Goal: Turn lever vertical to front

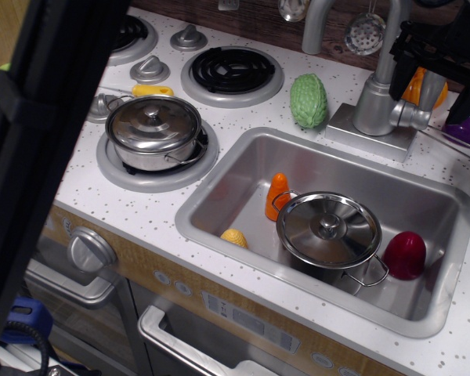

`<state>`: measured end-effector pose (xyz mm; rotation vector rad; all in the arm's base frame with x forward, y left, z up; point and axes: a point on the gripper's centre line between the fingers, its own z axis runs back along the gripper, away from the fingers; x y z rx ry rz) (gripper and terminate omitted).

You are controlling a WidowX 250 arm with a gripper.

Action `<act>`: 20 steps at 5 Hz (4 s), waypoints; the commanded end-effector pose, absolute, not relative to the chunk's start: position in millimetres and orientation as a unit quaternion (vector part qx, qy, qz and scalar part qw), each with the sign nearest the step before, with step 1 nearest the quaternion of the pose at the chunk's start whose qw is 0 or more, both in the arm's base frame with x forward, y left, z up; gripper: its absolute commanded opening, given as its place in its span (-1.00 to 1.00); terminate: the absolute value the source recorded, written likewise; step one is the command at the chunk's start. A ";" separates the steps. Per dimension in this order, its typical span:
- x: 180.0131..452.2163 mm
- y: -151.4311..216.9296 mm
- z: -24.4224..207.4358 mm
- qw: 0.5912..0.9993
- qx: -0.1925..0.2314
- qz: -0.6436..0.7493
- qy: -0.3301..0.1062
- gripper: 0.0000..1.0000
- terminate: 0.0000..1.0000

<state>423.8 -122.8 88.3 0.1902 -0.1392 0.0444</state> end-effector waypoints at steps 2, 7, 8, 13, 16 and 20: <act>430.5 -117.9 91.8 0.991 0.085 0.014 -0.103 1.00 -1.00; 479.6 -130.1 133.4 0.962 0.121 -0.003 -0.243 1.00 -1.00; 487.1 -120.9 126.2 0.963 0.111 -0.007 -0.247 1.00 -1.00; 463.1 -128.6 105.2 0.969 0.085 0.046 -0.229 -1.00 -1.00; 437.2 -132.1 87.1 0.974 0.058 0.078 -0.205 -1.00 -1.00; 424.4 -128.8 91.0 0.984 0.044 0.072 -0.154 1.00 -1.00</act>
